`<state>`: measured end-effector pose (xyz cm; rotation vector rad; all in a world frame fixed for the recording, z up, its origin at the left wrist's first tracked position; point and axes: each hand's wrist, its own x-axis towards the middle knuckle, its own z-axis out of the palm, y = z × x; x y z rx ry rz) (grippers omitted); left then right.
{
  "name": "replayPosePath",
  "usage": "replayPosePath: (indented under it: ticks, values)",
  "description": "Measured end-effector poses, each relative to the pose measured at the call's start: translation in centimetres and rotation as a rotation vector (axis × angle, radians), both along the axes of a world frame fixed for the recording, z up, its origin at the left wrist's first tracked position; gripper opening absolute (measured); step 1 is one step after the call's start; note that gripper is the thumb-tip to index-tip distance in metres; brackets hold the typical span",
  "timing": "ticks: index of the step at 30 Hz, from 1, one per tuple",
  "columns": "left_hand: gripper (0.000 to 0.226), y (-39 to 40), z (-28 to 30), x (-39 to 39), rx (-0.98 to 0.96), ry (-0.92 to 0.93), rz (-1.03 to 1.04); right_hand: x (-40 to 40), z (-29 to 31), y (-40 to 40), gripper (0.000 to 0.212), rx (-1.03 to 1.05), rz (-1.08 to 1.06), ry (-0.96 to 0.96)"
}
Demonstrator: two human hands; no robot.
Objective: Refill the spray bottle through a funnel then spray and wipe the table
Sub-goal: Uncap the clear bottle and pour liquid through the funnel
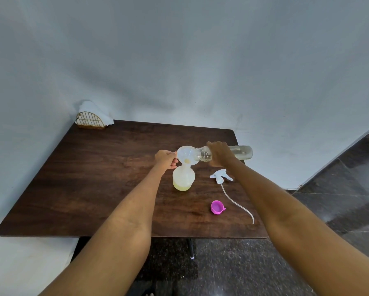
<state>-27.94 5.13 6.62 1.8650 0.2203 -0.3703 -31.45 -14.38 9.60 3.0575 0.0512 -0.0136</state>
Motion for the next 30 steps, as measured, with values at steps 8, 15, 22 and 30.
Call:
replayPosePath:
  ticks: [8,15,22,30]
  values:
    - [0.021,-0.05,0.02,0.06,-0.005,0.003,0.001,0.1,0.09,0.11,0.043,0.005,-0.003,0.0]
    - [0.022,0.03,-0.01,0.1,-0.009,0.007,-0.002,0.01,0.06,0.08,0.043,0.001,-0.005,-0.006]
    - [0.022,-0.03,0.03,0.02,-0.005,-0.002,-0.008,-0.04,0.02,0.28,0.043,0.054,-0.031,-0.004]
    - [0.022,0.05,0.04,-0.11,-0.009,0.002,-0.007,-0.4,0.36,0.73,0.042,0.165,-0.072,0.018]
